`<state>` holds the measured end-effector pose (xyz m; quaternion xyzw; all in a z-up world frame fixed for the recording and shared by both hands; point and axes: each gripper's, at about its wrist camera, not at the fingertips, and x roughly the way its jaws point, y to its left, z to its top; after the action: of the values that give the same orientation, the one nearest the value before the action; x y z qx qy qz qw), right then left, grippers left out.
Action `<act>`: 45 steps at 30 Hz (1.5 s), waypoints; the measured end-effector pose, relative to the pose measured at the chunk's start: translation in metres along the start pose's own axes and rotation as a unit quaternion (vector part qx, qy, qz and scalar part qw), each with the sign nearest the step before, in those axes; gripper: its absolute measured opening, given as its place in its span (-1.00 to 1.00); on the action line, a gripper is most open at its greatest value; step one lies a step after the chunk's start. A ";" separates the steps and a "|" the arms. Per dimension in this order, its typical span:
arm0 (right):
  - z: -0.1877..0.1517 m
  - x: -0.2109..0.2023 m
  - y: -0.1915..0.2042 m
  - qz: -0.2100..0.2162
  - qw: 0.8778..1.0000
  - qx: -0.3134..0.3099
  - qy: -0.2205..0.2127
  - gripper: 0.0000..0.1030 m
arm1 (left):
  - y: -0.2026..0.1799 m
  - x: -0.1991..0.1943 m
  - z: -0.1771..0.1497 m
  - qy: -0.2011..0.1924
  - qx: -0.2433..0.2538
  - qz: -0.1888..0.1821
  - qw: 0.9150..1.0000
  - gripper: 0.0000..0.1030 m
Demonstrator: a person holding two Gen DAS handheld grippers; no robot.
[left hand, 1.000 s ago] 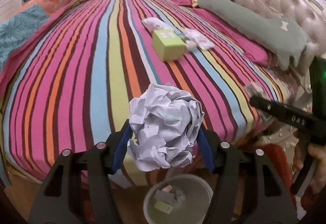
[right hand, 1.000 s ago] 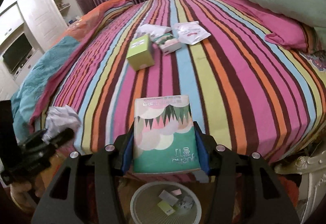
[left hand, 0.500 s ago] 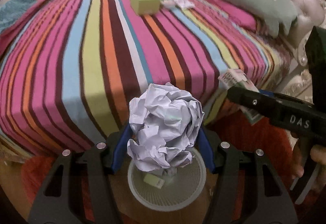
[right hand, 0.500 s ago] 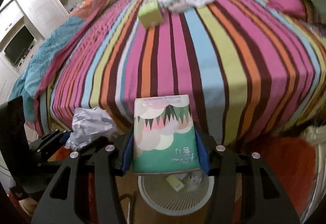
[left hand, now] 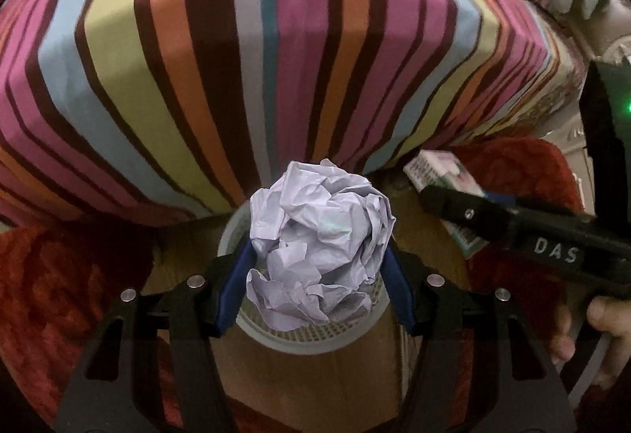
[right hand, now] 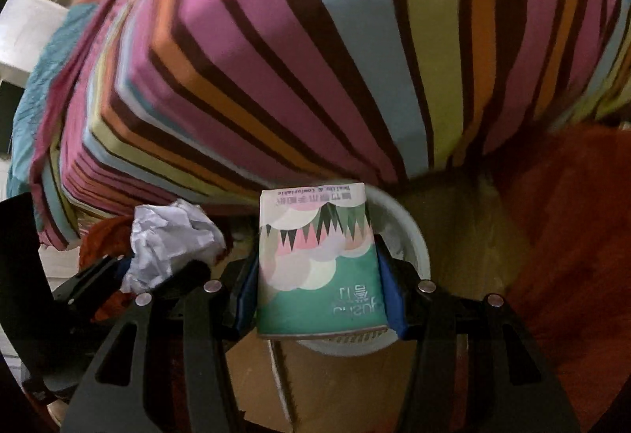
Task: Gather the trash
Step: 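Carry the paper and tissue pack over the wastebasket with both tools, then open both tools to drop the paper and tissue pack in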
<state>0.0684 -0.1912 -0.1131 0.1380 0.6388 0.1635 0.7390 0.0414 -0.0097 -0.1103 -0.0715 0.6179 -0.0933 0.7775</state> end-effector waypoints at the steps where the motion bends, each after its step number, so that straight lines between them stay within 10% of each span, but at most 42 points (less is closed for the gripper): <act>1: 0.000 0.005 -0.001 0.000 1.000 0.007 0.010 -0.04 | 0.001 0.004 -0.001 0.008 -0.003 0.001 1.000 0.16; 36: -0.006 0.118 -0.036 -0.008 0.973 0.123 0.194 -0.03 | 0.024 0.128 -0.011 0.242 -0.116 0.005 0.963 0.25; 40: -0.009 0.128 -0.040 -0.003 0.968 0.138 0.210 0.54 | 0.030 0.133 -0.013 0.249 -0.130 0.017 0.960 0.66; 45: -0.008 0.126 -0.045 -0.015 0.967 0.153 0.205 0.63 | 0.037 0.133 -0.013 0.240 -0.148 0.020 0.959 0.66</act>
<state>0.0796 -0.1795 -0.2467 0.2032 0.7960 0.0777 0.5649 0.0600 -0.0046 -0.2473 -0.1490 0.7945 0.0004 0.5887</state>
